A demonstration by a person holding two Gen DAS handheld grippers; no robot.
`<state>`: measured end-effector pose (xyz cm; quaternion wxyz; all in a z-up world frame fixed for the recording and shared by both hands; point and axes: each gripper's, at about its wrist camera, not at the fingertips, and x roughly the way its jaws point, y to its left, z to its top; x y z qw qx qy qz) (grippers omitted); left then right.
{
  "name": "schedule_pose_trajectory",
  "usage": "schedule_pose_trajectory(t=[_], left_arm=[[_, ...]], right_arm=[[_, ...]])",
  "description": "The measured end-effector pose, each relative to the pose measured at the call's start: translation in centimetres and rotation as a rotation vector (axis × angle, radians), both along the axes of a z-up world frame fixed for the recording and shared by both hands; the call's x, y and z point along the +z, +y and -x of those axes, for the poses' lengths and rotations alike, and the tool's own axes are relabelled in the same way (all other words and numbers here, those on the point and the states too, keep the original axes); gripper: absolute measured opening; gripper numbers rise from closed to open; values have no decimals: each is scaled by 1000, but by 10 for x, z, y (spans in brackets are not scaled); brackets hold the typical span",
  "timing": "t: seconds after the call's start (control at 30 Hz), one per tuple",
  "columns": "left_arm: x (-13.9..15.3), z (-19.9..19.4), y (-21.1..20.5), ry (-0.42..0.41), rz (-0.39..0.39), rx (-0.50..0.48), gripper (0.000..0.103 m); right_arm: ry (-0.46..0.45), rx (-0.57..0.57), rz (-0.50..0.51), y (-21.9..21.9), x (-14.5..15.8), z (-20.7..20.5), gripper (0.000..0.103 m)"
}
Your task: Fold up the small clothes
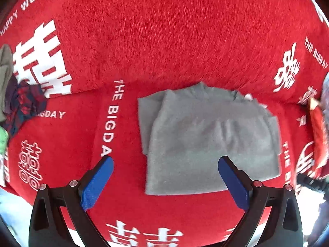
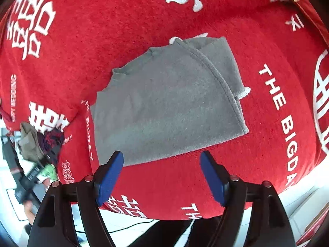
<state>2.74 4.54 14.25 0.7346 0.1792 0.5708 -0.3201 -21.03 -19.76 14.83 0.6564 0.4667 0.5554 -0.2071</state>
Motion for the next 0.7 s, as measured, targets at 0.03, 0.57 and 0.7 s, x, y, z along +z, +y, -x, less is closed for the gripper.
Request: schedule_pose_trajectory(t=[0.03,0.57,0.7], left_arm=[[2,0,0,-5,-2,0,102],[61,21,7,-152,63,-59,102],[63,25,16,-152,51,-71,102]], right_arm=[[2,11,8,2,3,-1,82],[14,65,35,35,39,-11,85],[6,83,38,45,47,-19,85]])
